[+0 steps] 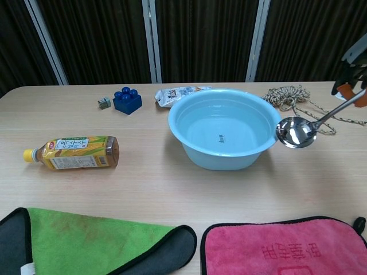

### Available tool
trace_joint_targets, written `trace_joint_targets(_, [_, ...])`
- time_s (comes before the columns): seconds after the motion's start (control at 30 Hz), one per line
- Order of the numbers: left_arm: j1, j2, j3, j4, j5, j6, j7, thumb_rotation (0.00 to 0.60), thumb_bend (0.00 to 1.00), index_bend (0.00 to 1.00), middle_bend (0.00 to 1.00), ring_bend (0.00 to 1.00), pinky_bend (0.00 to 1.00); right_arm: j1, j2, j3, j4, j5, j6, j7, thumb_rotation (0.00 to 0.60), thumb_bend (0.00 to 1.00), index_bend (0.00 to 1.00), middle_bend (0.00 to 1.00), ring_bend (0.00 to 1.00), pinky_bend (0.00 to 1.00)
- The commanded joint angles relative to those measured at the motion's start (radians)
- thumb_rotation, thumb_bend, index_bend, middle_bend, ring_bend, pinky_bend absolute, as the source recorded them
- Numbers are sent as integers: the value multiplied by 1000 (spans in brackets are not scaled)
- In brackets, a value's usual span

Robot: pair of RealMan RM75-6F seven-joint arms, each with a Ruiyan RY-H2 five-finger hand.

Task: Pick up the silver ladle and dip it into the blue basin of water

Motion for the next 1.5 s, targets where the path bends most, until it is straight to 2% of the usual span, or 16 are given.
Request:
trace_joint_targets(0.03, [-2, 0, -4, 4, -8, -6, -4, 563, 376, 83, 0, 0, 0, 35, -36, -12, 41, -5, -44, 52, 600, 486, 714, 24, 0, 0])
trace_joint_targets(0.4, [-11, -1, -15, 15, -39, -33, -17, 564, 377, 83, 0, 0, 0, 86, -77, 12, 143, -76, -157, 217, 600, 487, 717, 29, 0, 0])
trace_joint_targets(0.67, [-16, 5, -20, 21, -49, -50, -45, 563, 376, 83, 0, 0, 0, 91, -167, 46, 257, -148, -234, 339, 600, 488, 718, 31, 0, 0])
trace_joint_targets(1.1, [-31, 32, -4, 35, -11, -78, -149, 564, 377, 87, 0, 0, 0, 90, -374, 31, 411, -271, -274, 529, 600, 486, 718, 31, 0, 0])
trace_joint_targets(1.5, [-33, 57, 10, 50, 30, -59, -247, 563, 377, 88, 0, 0, 0, 133, -452, 2, 405, -341, -251, 668, 600, 487, 718, 31, 0, 0])
